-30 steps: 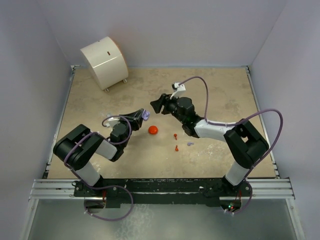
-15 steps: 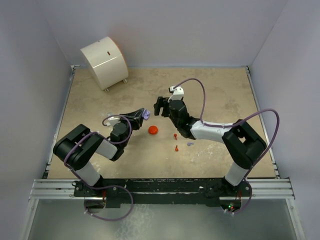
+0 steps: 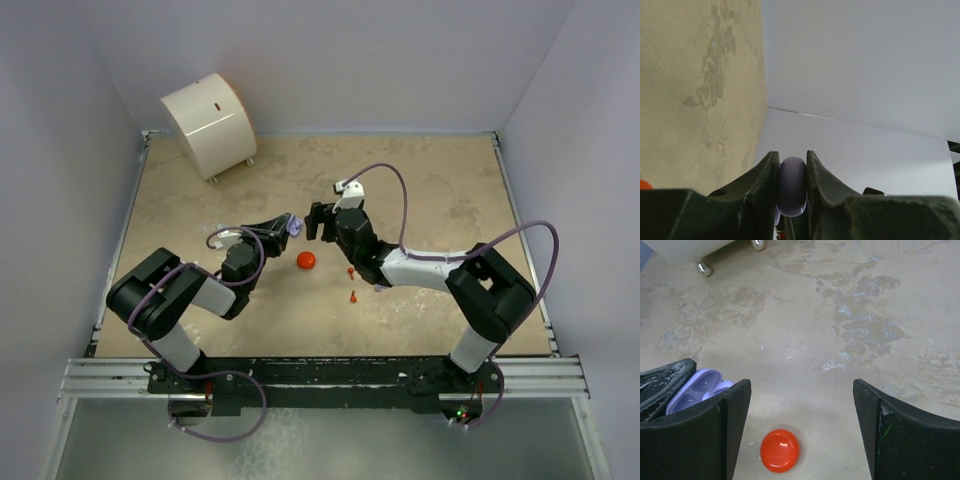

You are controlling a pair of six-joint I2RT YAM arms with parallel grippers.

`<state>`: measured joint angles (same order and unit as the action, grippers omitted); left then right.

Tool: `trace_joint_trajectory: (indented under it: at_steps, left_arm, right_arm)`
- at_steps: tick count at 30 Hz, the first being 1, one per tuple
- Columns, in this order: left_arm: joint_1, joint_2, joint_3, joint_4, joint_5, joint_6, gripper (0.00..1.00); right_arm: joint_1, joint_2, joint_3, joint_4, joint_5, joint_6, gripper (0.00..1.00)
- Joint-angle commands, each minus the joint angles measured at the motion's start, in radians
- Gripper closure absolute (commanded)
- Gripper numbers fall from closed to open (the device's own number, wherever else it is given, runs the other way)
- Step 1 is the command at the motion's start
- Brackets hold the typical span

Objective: Insert the wireless bluetooth earbuds into the charging case
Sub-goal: Place the earbud in the charging case.

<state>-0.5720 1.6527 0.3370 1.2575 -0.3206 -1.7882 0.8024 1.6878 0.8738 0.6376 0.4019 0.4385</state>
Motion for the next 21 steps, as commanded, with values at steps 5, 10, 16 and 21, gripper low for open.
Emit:
trace_joint_trajectory:
  at_steps: [5,10,16,21]
  left_arm:
    - [-0.003,-0.015,0.022,0.045,0.007,0.001,1.00]
    - [-0.003,-0.013,0.027,0.048,0.009,0.002,1.00]
    - [-0.003,-0.009,0.039,0.048,0.016,0.006,1.00]
    - [-0.003,-0.010,0.041,0.047,0.017,0.007,1.00]
  right_arm:
    - [0.010,-0.068,-0.007,0.059,0.033,-0.016,0.16]
    - [0.015,-0.061,-0.006,0.061,0.023,-0.022,0.16]
    - [0.024,-0.056,-0.007,0.071,0.013,-0.026,0.16]
    - [0.029,-0.047,-0.002,0.071,0.008,-0.030,0.16]
